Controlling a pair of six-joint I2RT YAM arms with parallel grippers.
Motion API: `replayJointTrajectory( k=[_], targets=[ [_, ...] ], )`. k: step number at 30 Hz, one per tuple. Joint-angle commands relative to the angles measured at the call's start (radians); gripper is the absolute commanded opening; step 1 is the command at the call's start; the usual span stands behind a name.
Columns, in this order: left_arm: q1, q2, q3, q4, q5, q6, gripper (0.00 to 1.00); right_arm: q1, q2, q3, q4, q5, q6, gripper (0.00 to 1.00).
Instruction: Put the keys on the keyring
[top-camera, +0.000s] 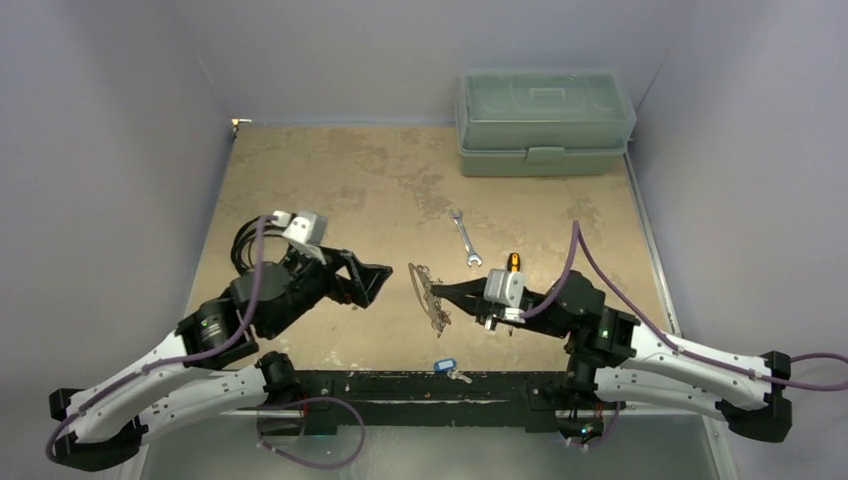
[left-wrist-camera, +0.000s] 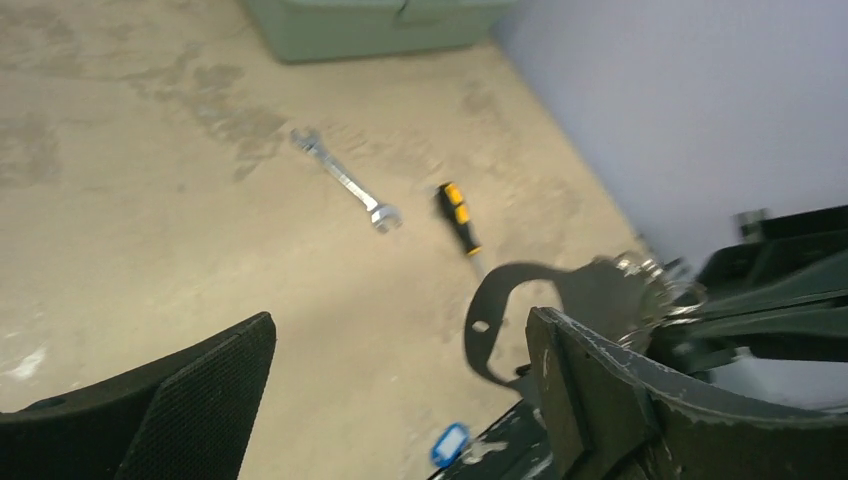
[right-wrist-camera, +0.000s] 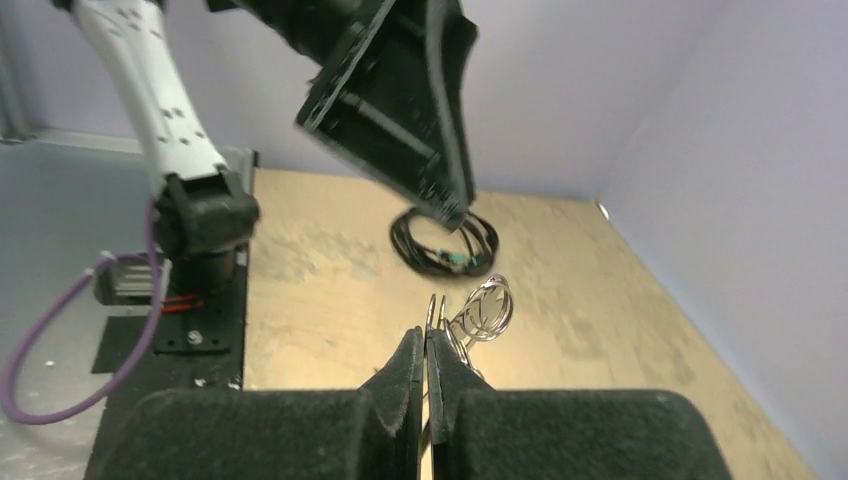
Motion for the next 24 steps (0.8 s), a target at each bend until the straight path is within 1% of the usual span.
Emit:
replayJointTrajectory(
  k=[1, 5, 10, 16, 18, 20, 22, 24],
  targets=[
    [0.003, 0.114, 0.011, -0.126, -0.066, 0.105, 0.94, 0.003, 0.027, 0.065, -0.03, 0.237, 0.074, 0.0],
    [0.003, 0.186, -0.023, -0.075, -0.038, 0.132, 0.88, 0.003, 0.055, 0.115, -0.115, 0.33, 0.087, 0.0],
    [0.002, 0.205, -0.099, 0.042, 0.02, 0.172, 0.86, 0.002, 0.077, 0.164, -0.206, 0.405, 0.097, 0.0],
    [0.002, 0.202, -0.17, 0.137, 0.086, 0.212, 0.82, 0.002, 0.089, 0.189, -0.261, 0.401, 0.098, 0.0],
    [0.001, 0.194, -0.193, 0.176, 0.129, 0.23, 0.78, 0.002, 0.084, 0.194, -0.271, 0.384, 0.095, 0.0],
    [0.0, 0.195, -0.219, 0.214, 0.18, 0.236, 0.77, 0.003, 0.081, 0.206, -0.281, 0.373, 0.095, 0.0],
    [-0.002, 0.236, -0.228, 0.225, 0.222, 0.25, 0.8, 0.001, 0.085, 0.221, -0.304, 0.378, 0.097, 0.0],
    [-0.022, 0.31, -0.201, 0.197, 0.218, 0.25, 0.79, 0.001, 0.092, 0.238, -0.328, 0.413, 0.1, 0.0]
  ],
)
